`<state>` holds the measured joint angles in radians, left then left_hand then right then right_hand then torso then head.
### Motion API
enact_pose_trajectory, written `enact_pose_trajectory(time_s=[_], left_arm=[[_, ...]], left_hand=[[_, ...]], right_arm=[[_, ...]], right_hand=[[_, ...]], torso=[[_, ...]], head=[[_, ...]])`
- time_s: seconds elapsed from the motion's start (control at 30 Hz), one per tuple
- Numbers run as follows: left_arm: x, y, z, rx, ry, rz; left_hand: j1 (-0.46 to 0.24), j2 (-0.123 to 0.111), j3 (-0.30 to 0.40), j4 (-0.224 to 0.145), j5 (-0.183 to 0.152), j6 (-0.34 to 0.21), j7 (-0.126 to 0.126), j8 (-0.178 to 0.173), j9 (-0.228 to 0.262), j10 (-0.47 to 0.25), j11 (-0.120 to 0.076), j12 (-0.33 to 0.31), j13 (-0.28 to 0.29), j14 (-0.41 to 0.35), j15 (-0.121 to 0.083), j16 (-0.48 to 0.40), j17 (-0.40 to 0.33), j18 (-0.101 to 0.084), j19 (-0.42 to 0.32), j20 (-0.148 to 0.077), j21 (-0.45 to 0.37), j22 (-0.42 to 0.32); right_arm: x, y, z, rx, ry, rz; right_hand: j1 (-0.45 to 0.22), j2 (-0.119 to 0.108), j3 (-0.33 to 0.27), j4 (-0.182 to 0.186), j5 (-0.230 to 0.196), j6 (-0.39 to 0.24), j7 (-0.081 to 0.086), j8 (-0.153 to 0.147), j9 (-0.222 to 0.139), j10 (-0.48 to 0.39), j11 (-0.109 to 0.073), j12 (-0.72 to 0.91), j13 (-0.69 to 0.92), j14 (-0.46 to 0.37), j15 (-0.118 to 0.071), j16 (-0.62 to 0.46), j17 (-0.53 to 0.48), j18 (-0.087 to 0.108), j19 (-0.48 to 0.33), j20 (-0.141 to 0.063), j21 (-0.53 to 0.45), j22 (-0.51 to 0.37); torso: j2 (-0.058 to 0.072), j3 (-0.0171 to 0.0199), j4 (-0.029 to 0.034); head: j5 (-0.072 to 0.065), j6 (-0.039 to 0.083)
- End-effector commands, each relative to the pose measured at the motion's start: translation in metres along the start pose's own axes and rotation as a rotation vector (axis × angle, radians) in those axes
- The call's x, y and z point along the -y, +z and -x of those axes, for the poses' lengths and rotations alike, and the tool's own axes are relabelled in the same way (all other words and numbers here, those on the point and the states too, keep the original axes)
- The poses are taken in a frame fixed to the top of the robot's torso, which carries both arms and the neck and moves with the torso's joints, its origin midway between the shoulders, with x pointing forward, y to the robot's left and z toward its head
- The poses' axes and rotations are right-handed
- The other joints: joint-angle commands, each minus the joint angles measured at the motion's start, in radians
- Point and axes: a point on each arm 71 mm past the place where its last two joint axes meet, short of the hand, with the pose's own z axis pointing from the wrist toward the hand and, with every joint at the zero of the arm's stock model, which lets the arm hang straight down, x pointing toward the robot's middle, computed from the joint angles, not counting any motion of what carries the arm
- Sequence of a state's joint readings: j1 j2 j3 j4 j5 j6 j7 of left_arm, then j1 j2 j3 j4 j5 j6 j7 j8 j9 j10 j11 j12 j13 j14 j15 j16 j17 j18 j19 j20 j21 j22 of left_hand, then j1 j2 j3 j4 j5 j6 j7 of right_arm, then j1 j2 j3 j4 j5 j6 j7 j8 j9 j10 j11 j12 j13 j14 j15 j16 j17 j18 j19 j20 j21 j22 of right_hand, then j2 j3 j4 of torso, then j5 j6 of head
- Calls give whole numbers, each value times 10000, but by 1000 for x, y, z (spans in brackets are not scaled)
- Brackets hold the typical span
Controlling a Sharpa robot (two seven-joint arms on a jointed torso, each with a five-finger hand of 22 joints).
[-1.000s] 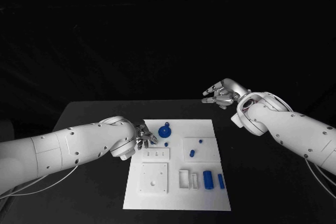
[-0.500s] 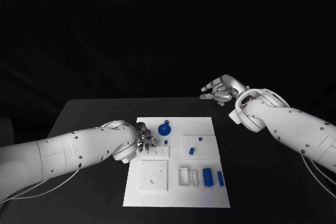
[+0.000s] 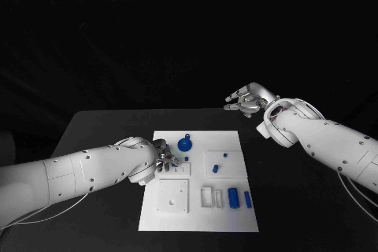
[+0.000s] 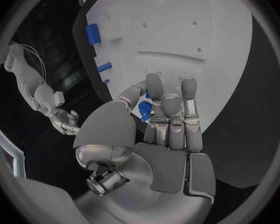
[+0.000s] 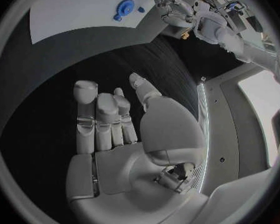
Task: Assemble the parts on the task board
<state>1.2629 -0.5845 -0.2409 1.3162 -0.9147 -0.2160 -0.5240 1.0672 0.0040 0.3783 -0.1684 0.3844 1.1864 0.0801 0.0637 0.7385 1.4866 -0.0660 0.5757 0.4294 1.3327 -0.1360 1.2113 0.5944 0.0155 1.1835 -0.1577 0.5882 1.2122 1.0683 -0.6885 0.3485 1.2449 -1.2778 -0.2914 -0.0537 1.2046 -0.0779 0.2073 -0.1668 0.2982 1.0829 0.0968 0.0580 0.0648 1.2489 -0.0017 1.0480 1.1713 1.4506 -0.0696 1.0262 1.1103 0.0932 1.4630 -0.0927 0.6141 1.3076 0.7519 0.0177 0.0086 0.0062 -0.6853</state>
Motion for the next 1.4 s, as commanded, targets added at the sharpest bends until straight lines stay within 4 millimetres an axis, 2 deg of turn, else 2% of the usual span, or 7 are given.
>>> enact_pose_trajectory(time_s=[0.03,0.57,0.77,0.87,0.97,1.4], left_arm=[[3,-1,-3,-82,521,-94],[3,-2,-8,-516,1263,19],[3,-1,-9,-596,1466,70],[3,-1,-8,-584,1518,107],[3,0,-8,-571,1558,131],[4,1,-8,-538,1660,145]], left_hand=[[17,88,63,-108,29,2027,-1294,66,1548,283,-265,45,27,-28,-63,44,7,-150,231,-1,-459,485],[-20,147,139,-257,174,2059,-1295,71,1494,280,-274,65,-31,74,-60,8,-59,-154,494,-4,-1020,1080],[-43,200,107,-206,62,2072,-1302,72,1521,278,-279,115,-16,89,-63,48,-30,-155,534,-4,-1066,1124],[-50,277,75,-140,-164,2088,-1313,73,1537,276,-283,140,-10,101,-64,68,-18,-155,552,-2,-1082,1134],[-41,318,41,-98,-254,2092,-1316,70,1543,277,-286,158,-6,108,-65,81,-19,-155,567,-1,-1098,1137],[-48,477,-46,65,-620,2122,-1330,78,1560,275,-295,229,18,126,-71,174,54,-155,595,-1,-1116,1149]], right_arm=[[-1,0,-1,-115,56,72],[-1,1,-3,-219,60,55],[-1,1,-3,-247,65,57],[-1,1,-3,-259,66,56],[-1,2,-4,-263,67,55],[-2,2,-4,-290,76,62]], right_hand=[[-29,-51,-6,67,61,-8,3,39,-14,-31,-27,-31,-9,-14,-14,-48,-10,108,388,42,-17,684],[-28,-57,1,71,129,-11,3,39,-14,-36,-28,-30,-14,-16,-14,-51,-14,107,394,41,-30,686],[-27,-58,7,67,150,-11,4,37,-14,-38,-28,-30,-15,-15,-15,-49,-12,107,396,40,-28,687],[-32,-61,9,67,177,-5,3,39,-14,-42,-28,-34,-19,-14,-15,-47,-10,106,397,40,-28,688],[-36,-60,13,67,190,-6,2,38,-14,-40,-28,-29,-16,-14,-15,-46,-10,106,398,40,-34,688],[-45,-55,24,67,222,-6,2,38,-14,-43,-29,-30,-19,-15,-16,-48,-11,107,399,39,-46,686]], torso=[[-2,4,0],[-3,10,-3],[-6,14,-2],[-4,11,-1],[-2,9,-7],[-6,7,-7]], head=[[10,-36],[14,-127],[25,-142],[22,-141],[26,-158],[39,-108]])
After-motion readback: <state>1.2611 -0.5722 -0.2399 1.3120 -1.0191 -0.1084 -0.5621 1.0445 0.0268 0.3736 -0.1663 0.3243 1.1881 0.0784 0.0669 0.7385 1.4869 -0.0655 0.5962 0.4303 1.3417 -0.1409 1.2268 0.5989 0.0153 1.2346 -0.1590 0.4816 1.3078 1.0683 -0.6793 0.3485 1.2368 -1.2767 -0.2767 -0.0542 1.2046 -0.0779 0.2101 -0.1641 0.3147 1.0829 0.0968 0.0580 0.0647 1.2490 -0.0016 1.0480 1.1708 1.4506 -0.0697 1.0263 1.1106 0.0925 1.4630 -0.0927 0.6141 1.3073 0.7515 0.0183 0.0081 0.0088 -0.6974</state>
